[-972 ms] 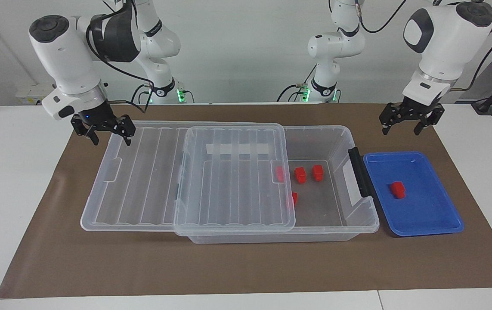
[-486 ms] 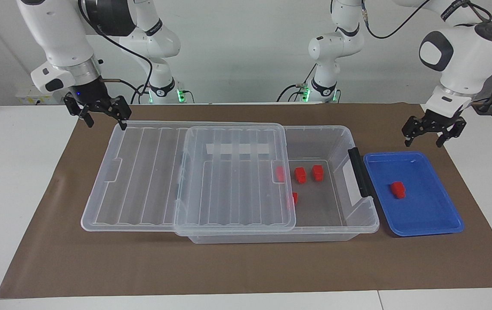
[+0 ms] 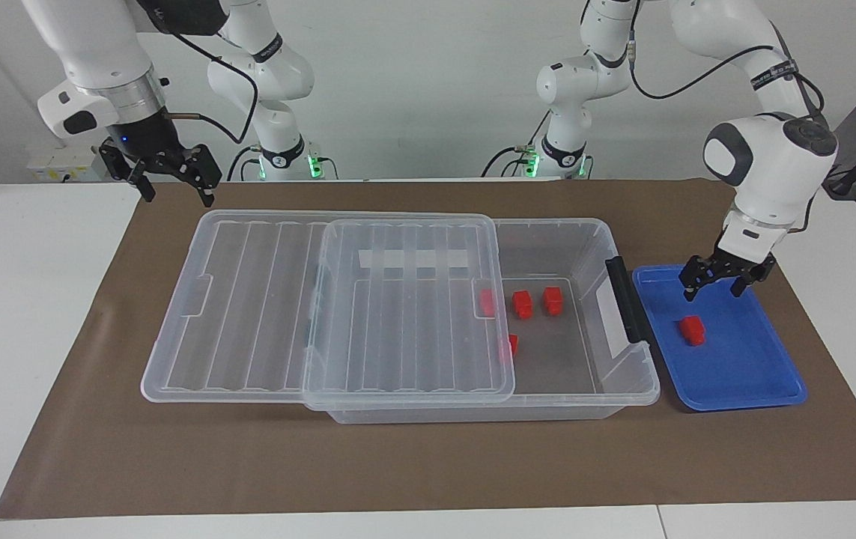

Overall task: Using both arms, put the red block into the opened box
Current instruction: 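Release the lid and draw the right gripper back, then grasp the red block in the blue tray with the left gripper and lift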

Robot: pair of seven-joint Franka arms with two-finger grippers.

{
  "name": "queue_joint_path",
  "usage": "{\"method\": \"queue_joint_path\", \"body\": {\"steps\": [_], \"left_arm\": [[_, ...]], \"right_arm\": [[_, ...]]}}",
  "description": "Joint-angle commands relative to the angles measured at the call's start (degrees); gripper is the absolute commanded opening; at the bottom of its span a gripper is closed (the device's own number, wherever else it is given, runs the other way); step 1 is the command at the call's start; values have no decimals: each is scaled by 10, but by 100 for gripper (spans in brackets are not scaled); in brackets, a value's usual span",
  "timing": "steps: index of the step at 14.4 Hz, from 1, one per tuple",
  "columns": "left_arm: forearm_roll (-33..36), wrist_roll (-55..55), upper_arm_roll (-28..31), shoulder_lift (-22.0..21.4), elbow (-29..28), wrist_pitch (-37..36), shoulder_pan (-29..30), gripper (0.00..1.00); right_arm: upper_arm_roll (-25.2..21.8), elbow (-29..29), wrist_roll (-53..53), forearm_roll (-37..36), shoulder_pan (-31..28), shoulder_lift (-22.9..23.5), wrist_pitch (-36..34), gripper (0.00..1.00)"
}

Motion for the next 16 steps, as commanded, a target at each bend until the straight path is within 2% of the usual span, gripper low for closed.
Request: {"method": "queue_joint_path", "body": {"steps": [1, 2, 6, 10, 16], "left_arm": [[7, -8, -2, 16, -13, 31, 12, 100], [7, -8, -2, 34, -13, 46, 16, 100], [7, -7, -1, 59, -17, 56, 29, 100], [7, -1, -2, 106, -13, 118, 40, 100], [8, -1, -2, 114, -18, 127, 31, 100]], "right_arm": [[6, -3, 11, 4, -5, 0, -8, 100], [6, -4, 7, 4, -6, 0, -8, 100], [6, -6, 4, 5, -5, -1, -10, 100], [5, -5, 9, 17, -2, -1, -16, 100], [5, -5, 5, 18, -2, -3, -22, 100]]}}
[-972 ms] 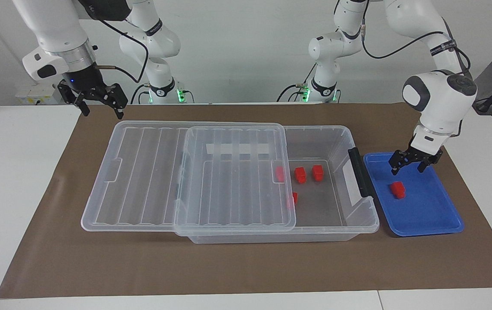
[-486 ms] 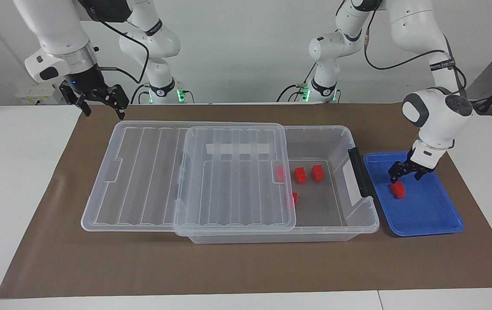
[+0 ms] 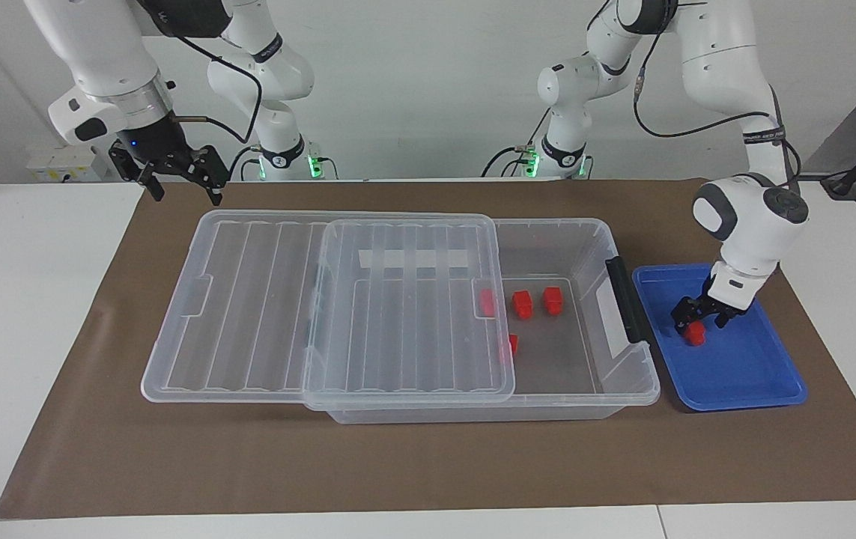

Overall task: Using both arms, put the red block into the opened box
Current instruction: 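Grasp the red block in the blue tray with the left gripper and lift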

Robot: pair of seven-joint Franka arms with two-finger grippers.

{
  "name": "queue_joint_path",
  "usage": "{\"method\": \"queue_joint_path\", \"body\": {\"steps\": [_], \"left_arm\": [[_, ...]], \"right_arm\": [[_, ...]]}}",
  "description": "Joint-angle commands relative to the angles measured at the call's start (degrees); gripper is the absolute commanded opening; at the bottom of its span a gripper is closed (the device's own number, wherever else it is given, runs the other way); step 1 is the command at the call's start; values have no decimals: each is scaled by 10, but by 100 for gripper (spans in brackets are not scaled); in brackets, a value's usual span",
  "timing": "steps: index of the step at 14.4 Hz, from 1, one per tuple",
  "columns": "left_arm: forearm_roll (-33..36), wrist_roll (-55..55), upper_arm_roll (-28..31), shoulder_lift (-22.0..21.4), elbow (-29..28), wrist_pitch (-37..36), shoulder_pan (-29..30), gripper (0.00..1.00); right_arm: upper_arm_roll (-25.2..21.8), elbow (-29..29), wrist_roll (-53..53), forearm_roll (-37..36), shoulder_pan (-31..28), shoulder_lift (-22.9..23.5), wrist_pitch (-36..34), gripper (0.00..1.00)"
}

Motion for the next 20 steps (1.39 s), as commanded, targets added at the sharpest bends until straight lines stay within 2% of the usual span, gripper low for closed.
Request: {"method": "queue_joint_path", "body": {"steps": [1, 3, 4, 7, 9, 13, 15, 20], "left_arm": [[8, 0, 2, -1, -6, 13, -3, 100], [9, 17, 2, -2, -11, 13, -4, 92], [9, 34, 3, -3, -15, 13, -3, 83], [9, 48, 2, -3, -21, 13, 0, 61], [9, 48, 2, -3, -21, 13, -1, 44], [9, 51, 3, -4, -15, 2, -3, 1], [9, 50, 2, -3, 15, -41, -6, 0], [7, 43, 1, -8, 189, -283, -17, 0]], "right_arm": [[3, -2, 5, 9, -3, -4, -4, 100], [12, 0, -8, 13, 3, -5, -3, 100], [34, -1, -9, 17, 4, -6, -5, 100], [38, -1, -8, 18, 1, -7, -6, 100], [36, -1, -9, 18, -2, -7, -6, 100], [37, -1, -9, 18, -11, -7, -6, 100], [36, -1, -9, 18, -17, -7, -6, 100], [35, -1, -9, 18, -17, -7, -6, 100]]}}
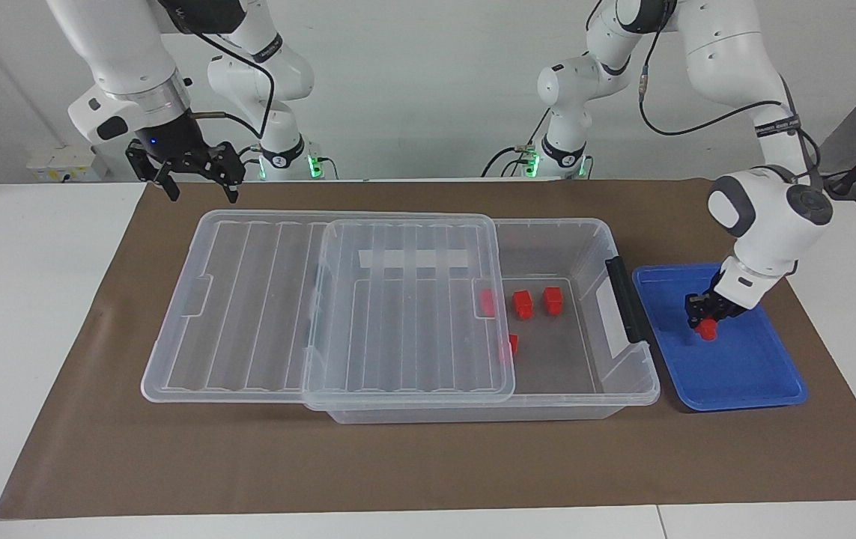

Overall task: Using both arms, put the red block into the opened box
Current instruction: 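Grasp the red block in the blue tray with the left gripper and lift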

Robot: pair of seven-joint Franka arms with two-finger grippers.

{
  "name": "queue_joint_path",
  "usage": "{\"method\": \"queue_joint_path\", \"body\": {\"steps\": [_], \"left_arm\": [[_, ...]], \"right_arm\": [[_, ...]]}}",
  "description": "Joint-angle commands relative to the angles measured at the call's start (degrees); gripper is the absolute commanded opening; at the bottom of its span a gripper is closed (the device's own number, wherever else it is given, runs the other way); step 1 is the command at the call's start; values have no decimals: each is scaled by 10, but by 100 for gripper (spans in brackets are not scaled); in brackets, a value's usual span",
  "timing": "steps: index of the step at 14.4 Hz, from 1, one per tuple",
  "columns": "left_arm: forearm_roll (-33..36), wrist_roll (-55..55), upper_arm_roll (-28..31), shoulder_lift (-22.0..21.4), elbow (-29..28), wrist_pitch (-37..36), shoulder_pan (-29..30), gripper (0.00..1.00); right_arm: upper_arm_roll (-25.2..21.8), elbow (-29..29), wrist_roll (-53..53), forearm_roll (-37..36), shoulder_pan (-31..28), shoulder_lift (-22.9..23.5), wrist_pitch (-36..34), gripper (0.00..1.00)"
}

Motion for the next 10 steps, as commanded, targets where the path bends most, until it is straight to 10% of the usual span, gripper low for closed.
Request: {"method": "queue_joint_path", "body": {"steps": [1, 10], "left_arm": [[6, -16, 3, -4, 91, -126, -16, 0], [-17, -390, -3, -43, 137, -191, -149, 0]], "right_arm": [[3, -1, -6, 9, -7, -6, -6, 100], [3, -1, -6, 9, -6, -6, -6, 100]]}}
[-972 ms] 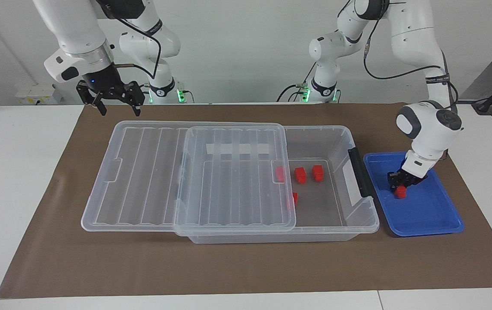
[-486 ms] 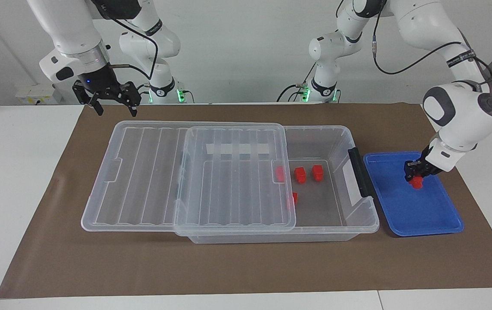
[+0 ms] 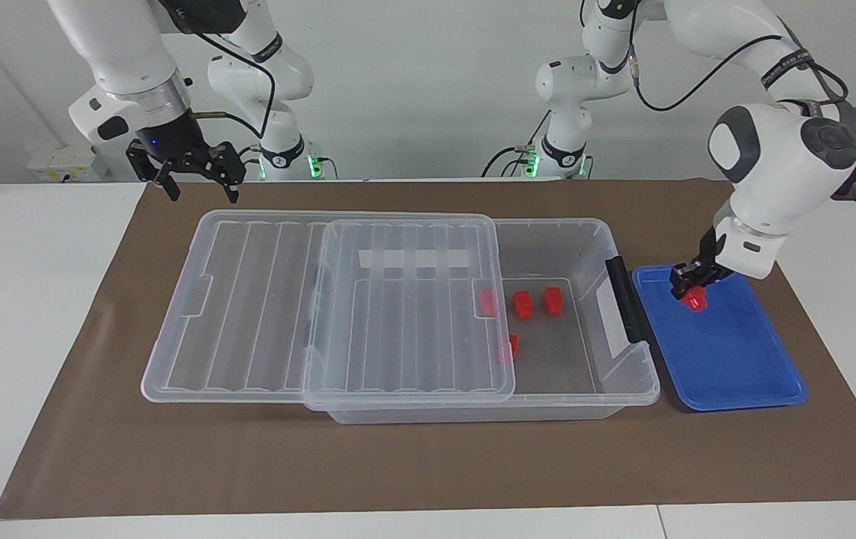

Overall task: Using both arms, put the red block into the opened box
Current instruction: 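Carry the red block into the open box with the left gripper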

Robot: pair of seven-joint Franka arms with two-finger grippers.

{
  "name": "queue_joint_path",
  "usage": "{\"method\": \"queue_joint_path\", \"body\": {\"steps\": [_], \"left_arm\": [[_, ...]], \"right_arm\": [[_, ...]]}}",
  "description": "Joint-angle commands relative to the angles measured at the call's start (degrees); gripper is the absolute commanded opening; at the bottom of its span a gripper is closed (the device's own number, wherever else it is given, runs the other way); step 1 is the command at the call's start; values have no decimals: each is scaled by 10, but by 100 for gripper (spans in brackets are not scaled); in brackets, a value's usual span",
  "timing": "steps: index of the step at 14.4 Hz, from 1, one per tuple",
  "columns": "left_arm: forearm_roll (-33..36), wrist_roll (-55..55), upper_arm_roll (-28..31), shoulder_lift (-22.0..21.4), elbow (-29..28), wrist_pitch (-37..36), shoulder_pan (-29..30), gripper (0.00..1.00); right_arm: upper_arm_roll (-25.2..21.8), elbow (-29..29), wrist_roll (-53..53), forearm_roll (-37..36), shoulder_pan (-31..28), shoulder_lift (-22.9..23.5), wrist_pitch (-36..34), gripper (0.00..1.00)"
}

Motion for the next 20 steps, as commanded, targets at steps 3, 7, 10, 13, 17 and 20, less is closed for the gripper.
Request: {"method": "queue_joint_path", "body": {"steps": [3, 7, 10, 13, 17, 20], "left_arm": [[-8, -196, 8, 3, 16, 9, -77, 0], [-7, -292, 8, 2, 1, 73, -131, 0], [-1, -309, 9, -3, -31, 114, -152, 0], [41, -309, 9, 3, -70, 146, -168, 0], [77, -312, 9, 45, -119, 243, -177, 0], [111, -325, 9, 82, -119, 287, -179, 0]], "right_arm": [[2, -1, -6, 9, -6, -6, -6, 100], [2, -1, -6, 9, -6, -6, -6, 100], [2, -1, -6, 9, -5, -6, -6, 100], [3, -1, -6, 9, -5, -6, -6, 100], [2, -1, -6, 9, -5, -6, -6, 100], [2, -1, -6, 9, -5, -6, -6, 100]]}}
